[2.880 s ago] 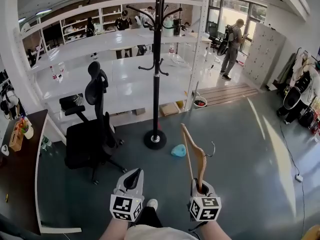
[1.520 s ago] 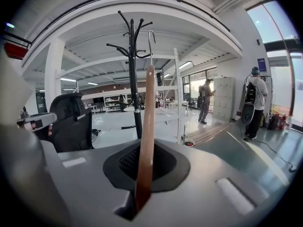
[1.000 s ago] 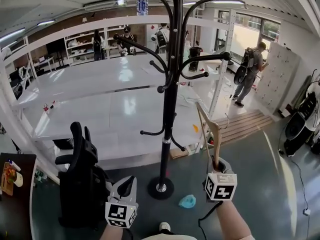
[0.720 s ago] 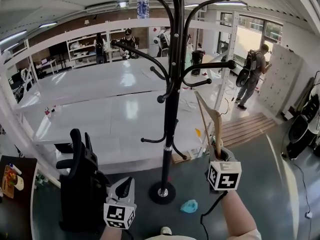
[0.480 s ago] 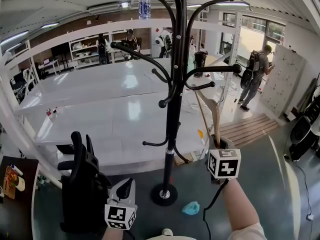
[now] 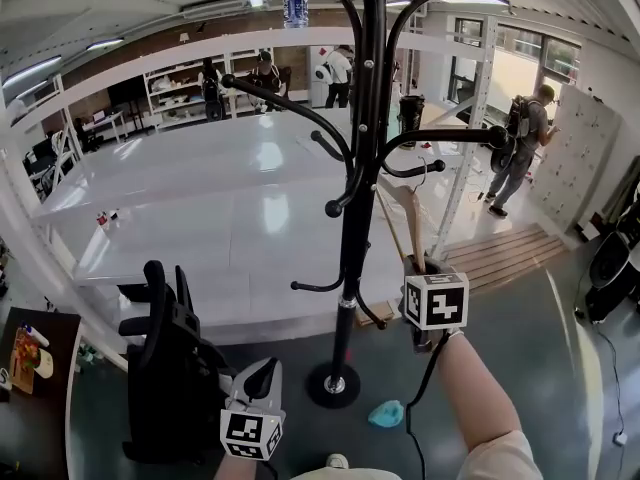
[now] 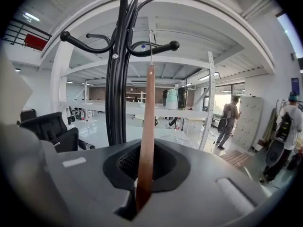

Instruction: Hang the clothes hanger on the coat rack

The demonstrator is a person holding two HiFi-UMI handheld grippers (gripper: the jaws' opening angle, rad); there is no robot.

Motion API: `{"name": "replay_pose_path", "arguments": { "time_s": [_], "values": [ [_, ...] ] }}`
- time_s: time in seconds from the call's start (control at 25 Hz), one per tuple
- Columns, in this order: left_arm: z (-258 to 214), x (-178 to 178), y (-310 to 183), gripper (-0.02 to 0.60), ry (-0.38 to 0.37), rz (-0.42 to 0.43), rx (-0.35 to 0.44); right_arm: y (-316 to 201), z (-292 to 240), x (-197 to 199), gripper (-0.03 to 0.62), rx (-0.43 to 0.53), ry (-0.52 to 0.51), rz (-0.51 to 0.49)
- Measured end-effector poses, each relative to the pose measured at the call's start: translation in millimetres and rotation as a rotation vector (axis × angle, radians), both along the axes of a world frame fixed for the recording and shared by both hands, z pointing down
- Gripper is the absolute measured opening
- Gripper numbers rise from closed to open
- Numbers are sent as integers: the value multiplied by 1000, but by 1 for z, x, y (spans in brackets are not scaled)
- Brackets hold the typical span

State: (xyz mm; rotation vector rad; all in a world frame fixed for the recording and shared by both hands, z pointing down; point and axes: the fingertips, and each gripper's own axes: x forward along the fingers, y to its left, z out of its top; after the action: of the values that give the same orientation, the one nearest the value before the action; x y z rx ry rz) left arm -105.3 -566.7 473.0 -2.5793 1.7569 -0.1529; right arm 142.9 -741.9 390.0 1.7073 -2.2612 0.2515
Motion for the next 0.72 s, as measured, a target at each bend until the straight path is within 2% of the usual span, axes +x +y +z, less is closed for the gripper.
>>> {"name": "replay_pose_path", "arguments": {
  "time_s": [0.32, 0.72],
  "values": [
    [8, -6, -4, 2, 14, -26, -6, -11, 26, -13, 28, -45, 2, -29],
    [17, -9, -6, 2, 29, -39, -25, -16, 32, -15, 32, -22, -2, -24]
  ]
}}
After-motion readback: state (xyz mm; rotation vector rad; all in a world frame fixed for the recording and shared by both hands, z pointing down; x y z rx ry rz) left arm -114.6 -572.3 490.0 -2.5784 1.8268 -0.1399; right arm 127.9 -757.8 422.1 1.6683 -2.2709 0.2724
